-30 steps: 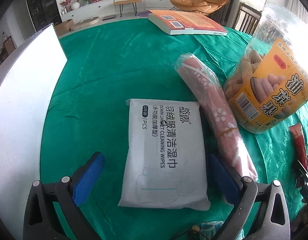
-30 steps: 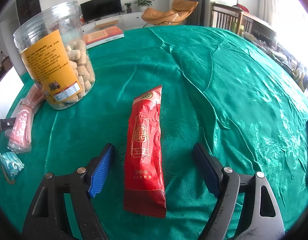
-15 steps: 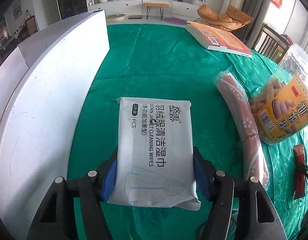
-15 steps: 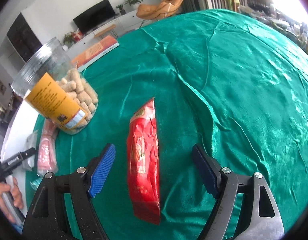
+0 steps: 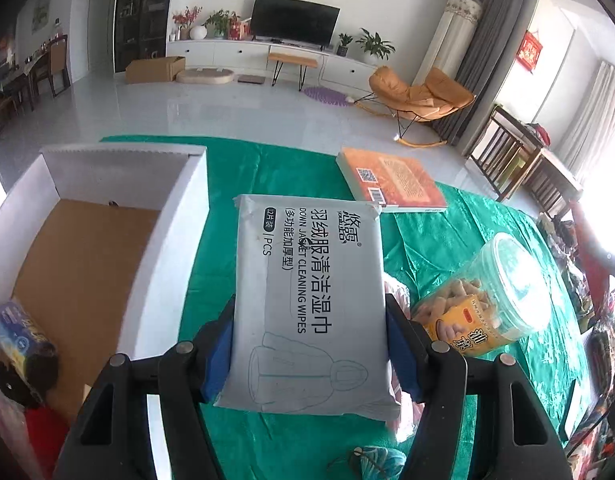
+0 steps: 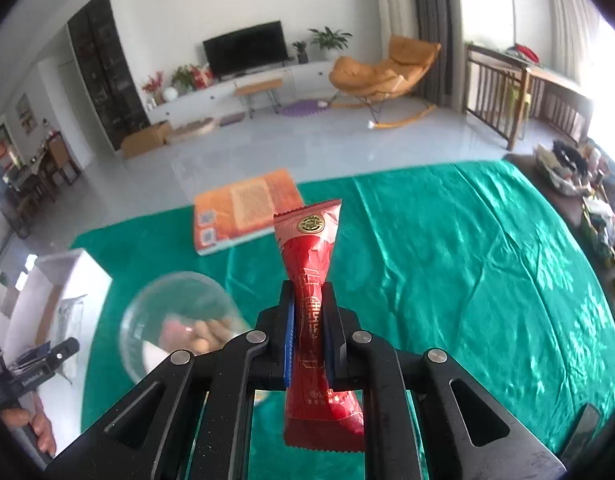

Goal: Organize soft objects
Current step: 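Carry both held items over the white box and release them, then bring both empty grippers back over the table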

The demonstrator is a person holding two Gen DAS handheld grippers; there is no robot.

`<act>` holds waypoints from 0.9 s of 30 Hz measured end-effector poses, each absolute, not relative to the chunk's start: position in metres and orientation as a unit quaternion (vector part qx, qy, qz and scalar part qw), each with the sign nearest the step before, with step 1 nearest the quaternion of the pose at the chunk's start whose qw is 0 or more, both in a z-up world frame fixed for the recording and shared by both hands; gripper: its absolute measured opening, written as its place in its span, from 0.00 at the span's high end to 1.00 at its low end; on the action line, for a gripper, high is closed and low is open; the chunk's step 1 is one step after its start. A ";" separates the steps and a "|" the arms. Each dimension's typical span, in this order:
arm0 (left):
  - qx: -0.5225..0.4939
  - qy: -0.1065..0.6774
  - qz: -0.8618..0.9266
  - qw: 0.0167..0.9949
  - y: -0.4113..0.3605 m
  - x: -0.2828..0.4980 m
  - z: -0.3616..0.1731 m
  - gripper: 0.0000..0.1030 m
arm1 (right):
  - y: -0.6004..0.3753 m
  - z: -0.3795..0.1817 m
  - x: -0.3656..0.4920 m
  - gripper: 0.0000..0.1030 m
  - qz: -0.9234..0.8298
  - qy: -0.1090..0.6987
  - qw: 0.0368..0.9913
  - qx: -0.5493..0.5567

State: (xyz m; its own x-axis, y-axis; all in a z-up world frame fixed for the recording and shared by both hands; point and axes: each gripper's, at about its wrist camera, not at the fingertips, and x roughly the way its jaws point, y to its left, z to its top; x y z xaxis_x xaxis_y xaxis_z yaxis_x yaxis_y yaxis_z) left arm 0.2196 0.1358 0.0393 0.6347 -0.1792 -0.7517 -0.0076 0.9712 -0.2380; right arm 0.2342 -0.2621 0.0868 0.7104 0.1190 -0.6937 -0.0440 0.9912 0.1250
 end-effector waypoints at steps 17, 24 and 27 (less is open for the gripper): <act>-0.060 0.360 0.191 0.911 0.324 0.056 0.079 0.00 | 0.047 0.083 0.148 0.16 0.416 0.424 0.797 0.109; -0.078 0.337 0.030 0.938 0.232 0.038 0.071 0.00 | -0.055 0.019 0.102 0.16 0.218 0.367 0.904 0.016; -0.064 0.361 -0.063 0.928 0.161 0.037 0.053 0.00 | -0.124 -0.036 0.088 0.16 0.089 0.368 0.925 -0.009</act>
